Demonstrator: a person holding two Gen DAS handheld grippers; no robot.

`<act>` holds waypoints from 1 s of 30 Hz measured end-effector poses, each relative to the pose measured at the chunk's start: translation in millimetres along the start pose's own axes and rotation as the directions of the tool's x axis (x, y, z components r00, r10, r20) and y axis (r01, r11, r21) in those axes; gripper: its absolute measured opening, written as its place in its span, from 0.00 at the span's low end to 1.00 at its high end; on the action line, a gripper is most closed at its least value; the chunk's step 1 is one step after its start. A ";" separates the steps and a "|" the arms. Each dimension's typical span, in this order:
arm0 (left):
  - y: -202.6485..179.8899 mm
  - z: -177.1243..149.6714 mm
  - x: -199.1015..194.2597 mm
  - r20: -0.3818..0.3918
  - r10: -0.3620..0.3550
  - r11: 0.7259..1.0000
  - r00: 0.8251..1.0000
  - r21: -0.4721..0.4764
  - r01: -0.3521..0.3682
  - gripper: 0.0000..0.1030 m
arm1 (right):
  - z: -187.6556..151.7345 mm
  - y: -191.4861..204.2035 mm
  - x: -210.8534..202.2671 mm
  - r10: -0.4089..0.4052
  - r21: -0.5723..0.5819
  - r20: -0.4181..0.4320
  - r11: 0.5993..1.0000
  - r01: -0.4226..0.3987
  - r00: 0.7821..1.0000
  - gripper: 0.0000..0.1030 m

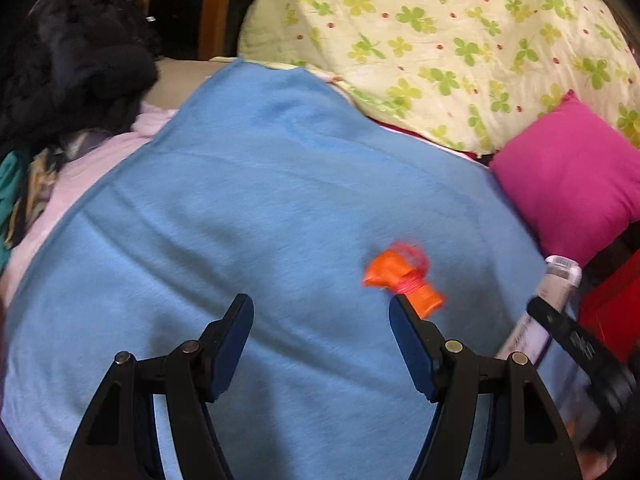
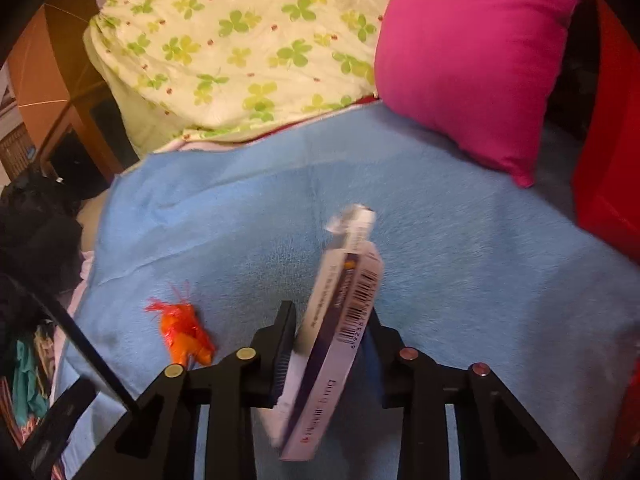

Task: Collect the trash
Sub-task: 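Grasp the orange ribbon with the left tool while the right tool grasps the white medicine box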

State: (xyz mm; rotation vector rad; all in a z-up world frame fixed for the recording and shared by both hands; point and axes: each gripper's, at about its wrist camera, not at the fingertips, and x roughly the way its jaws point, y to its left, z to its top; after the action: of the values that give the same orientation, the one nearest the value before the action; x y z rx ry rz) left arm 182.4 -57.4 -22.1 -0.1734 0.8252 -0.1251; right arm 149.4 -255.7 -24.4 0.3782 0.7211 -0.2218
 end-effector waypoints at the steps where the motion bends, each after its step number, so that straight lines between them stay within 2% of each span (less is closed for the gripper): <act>1: -7.2 2.6 5.2 -0.004 -0.016 1.000 1.000 0.006 0.016 0.69 | 0.1 -0.7 -6.0 0.001 -0.005 0.009 1.000 -0.001 1.000 0.30; 4: -30.1 8.6 27.6 -0.036 -0.051 0.998 0.998 0.034 0.053 0.69 | -0.2 1.6 -20.7 -0.011 -0.058 0.039 0.998 0.013 0.999 0.29; 5: -35.8 9.6 35.9 -0.051 -0.050 0.998 0.997 0.041 0.052 0.69 | -0.1 1.0 -23.4 -0.006 -0.069 0.044 0.998 0.009 0.999 0.25; 10: -46.3 11.3 73.7 -0.126 -0.023 1.000 0.992 0.003 0.023 0.69 | 6.2 -18.4 -31.8 0.059 -0.010 0.037 0.998 -0.059 0.998 0.25; 13: -50.5 11.9 83.2 -0.131 -0.023 1.000 0.991 0.001 0.023 0.69 | 5.6 -22.5 -36.8 0.055 -0.029 0.048 0.998 -0.054 0.997 0.25; 15: -49.7 11.2 88.4 -0.141 -0.051 0.999 0.989 -0.012 0.050 0.66 | 3.7 -26.0 -38.7 0.058 -0.029 0.045 0.998 -0.057 0.997 0.25; 18: -49.7 10.6 86.9 -0.115 -0.038 0.999 0.993 0.005 0.039 0.48 | 2.0 -31.2 -43.0 0.068 -0.021 0.041 0.998 -0.067 0.997 0.25; 19: -49.3 10.6 85.4 -0.116 -0.049 0.999 0.992 0.001 0.049 0.30 | 1.3 -32.2 -47.6 0.072 -0.021 0.045 0.997 -0.072 0.996 0.25; 21: -48.9 10.7 81.2 -0.121 -0.077 0.997 0.990 -0.002 0.077 0.31 | 0.6 -33.4 -56.3 0.080 -0.026 0.060 0.997 -0.079 0.995 0.25; 25: -43.4 6.3 69.9 -0.118 -0.068 0.997 0.991 0.024 0.072 0.31 | -1.6 -31.2 -79.2 0.104 -0.038 0.100 0.994 -0.101 0.990 0.25; 30: -35.1 6.9 29.7 -0.071 -0.078 0.994 0.994 0.067 0.083 0.31 | -7.6 -23.7 -111.6 0.122 -0.080 0.153 0.991 -0.111 0.981 0.25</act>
State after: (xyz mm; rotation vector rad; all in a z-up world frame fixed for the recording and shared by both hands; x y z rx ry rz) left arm 205.9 -96.4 -31.7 -0.1374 0.8809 -0.2362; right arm 55.5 -266.6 39.9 0.3294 0.5480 -0.1133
